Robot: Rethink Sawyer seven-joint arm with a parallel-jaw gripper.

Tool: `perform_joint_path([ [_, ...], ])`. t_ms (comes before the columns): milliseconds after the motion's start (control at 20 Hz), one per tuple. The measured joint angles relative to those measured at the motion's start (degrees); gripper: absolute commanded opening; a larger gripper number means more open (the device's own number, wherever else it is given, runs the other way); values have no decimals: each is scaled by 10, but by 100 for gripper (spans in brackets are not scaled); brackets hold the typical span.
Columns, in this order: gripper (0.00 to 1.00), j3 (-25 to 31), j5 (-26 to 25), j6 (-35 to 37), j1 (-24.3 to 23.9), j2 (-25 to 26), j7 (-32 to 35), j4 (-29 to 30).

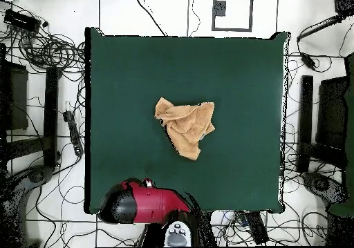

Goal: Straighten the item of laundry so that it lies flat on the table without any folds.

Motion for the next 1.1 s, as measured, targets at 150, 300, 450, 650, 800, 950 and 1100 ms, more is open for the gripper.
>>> perform_joint_path([
  [150,100,-20,21,-3,26,26,6,-14],
  [300,100,-35,37,-3,44,43,15,-29],
  [450,100,-44,44,0,49,51,18,-42],
  [650,100,-64,50,26,53,66,18,-74],
  [800,100,-78,50,69,50,78,18,-109],
  [950,100,-79,50,106,42,83,18,-133],
  [1100,100,-80,50,146,28,81,18,-151],
])
